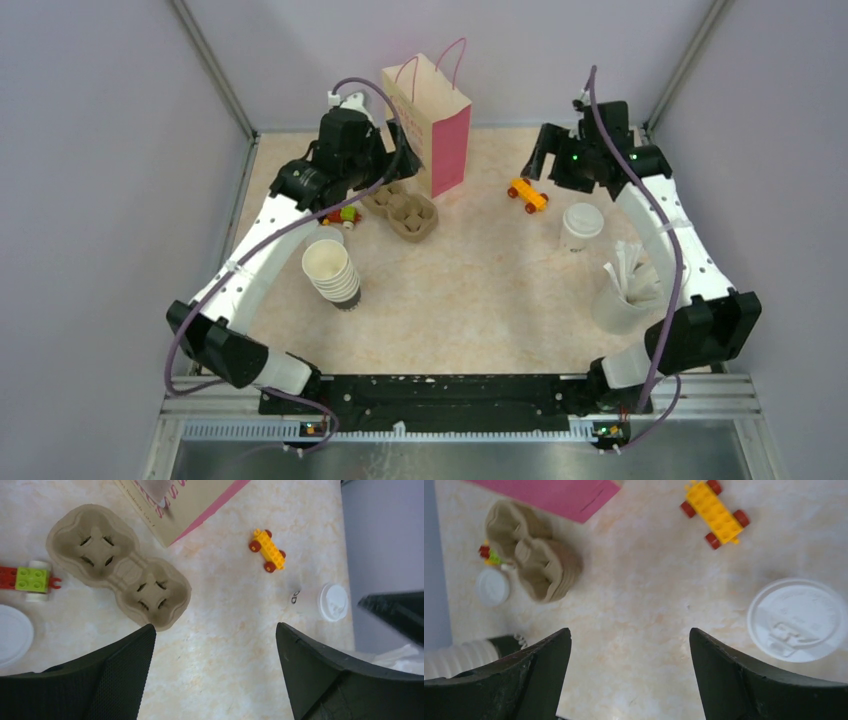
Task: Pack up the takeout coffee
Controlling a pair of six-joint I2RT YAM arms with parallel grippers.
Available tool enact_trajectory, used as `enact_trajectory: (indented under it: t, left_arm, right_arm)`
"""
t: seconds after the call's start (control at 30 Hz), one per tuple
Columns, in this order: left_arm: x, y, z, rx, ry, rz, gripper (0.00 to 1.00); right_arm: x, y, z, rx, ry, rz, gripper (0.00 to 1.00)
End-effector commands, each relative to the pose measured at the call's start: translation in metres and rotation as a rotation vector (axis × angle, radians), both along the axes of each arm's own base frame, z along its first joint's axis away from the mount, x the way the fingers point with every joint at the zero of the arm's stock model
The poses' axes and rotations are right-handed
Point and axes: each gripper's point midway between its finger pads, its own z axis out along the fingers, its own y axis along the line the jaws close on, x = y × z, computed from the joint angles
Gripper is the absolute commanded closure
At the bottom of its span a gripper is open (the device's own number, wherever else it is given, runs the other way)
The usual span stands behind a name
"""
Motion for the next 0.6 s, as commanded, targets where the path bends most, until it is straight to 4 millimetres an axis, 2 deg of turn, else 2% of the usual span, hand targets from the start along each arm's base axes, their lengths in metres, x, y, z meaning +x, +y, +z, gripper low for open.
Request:
enact_trajectory:
  t: [0.0, 0.17, 0.27, 0.43, 0.57]
  left_arm:
    - [0.044, -0.017, 0.034, -0.220, -0.058, 0.099, 0.10]
    - [0.097, -0.026, 0.029, -0.240, -0.111, 0.199, 0.23]
    - [0.122, -0.031, 0.032, -0.215, -0.151, 0.216, 0.24]
    - [0.151, -0.021, 0.035, -0.211, -0.204, 0.306, 0.25]
    - [0.170, -0.007, 0.033, -0.173, -0.261, 0.361, 0.27]
  right_arm:
    - [-0.041, 0.039, 0.030, 0.128, -0.067, 0.147, 0.15]
    - [-0.072, 0.049, 0.030, 0.116, -0.084, 0.210, 0.15]
    - [-0.082, 0.045, 0.028, 0.111, -0.086, 0.208, 0.15]
    - [-0.082, 0.031, 0.036, 0.004, -0.121, 0.201, 0.15]
    - [-0.077, 0.032, 0.045, -0.002, -0.125, 0.203, 0.14]
